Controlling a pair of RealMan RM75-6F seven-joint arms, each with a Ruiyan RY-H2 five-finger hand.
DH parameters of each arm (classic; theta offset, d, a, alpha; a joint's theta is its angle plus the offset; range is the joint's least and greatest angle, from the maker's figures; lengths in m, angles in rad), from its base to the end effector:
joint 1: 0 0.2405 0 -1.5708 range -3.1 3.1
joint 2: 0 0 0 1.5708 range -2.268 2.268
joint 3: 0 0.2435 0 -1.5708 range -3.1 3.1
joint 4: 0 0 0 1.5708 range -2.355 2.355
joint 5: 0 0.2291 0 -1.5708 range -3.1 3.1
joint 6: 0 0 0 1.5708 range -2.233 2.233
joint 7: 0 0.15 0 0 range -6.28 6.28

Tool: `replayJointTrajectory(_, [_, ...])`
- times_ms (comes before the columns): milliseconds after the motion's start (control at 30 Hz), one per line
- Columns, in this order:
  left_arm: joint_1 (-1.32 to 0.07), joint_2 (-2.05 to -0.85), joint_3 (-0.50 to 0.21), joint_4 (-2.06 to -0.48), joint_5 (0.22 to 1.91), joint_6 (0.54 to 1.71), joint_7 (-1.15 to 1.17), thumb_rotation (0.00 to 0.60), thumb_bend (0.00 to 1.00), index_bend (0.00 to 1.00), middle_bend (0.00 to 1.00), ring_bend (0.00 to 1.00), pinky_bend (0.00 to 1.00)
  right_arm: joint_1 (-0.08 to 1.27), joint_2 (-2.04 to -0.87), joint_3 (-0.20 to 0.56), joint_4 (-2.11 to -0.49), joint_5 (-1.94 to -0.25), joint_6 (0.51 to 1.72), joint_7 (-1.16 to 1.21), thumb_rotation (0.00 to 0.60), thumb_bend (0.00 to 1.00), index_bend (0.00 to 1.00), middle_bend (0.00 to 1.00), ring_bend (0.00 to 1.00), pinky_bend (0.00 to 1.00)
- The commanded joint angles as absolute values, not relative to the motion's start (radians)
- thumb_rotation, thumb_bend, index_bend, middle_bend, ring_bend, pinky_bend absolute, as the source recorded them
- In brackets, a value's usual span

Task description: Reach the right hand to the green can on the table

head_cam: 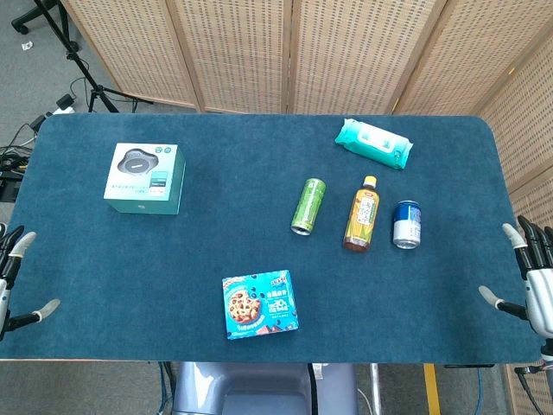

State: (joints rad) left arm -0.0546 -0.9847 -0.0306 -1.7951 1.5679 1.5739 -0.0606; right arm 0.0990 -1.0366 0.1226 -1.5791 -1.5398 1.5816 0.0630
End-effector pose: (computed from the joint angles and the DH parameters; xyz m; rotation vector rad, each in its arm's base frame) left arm -0.2726 0.1719 0.1654 -1.3540 -0.9259 -1.0486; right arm -0.2986 -0.2071 0.1873 1.3481 -0.7077 1.0133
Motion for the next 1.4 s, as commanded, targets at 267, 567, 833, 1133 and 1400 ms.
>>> replayJointTrajectory(267, [-0.055,-0.967,-0.034,-1.790,1.565,1.569,-0.101,0.600,0.00,0.00,0.00,0.00,0.00,0.123,-1.050,0.132,-1.571,-1.532,1.549,0.067,0.600,0.00,0.00,0.00,0.00,0.00])
replayJointTrajectory(567, [-0.084,-0.976,-0.065,-1.798,1.499,1.520,-0.066,0.600,0.00,0.00,0.00,0.00,0.00,0.305,-1.100,0.216,-1.471,-1.536,1.392,0.028,0.600,0.71,0.00,0.69,0.69,0.85])
replayJointTrajectory(833, [-0.117,-1.003,-0.089,-1.809,1.426,1.464,0.011,0.600,0.00,0.00,0.00,0.00,0.00,0.542,-1.072,0.252,-1.518,-1.416,0.980,-0.012,0.600,1.00,0.00,0.76,0.79,1.00])
replayJointTrajectory(1133, [-0.148,-1.031,-0.126,-1.817,1.332,1.424,0.081,0.600,0.00,0.00,0.00,0.00,0.00,0.745,-1.142,0.283,-1.557,-1.180,0.735,-0.275,0.600,1.00,0.00,0.76,0.79,1.00])
replayJointTrajectory(1400, [-0.163,-1.042,-0.133,-1.810,1.287,1.393,0.103,0.600,0.00,0.00,0.00,0.00,0.00,0.905,-1.252,0.239,-1.562,-0.896,0.710,-0.550,0.600,1.00,0.00,0.76,0.79,1.00])
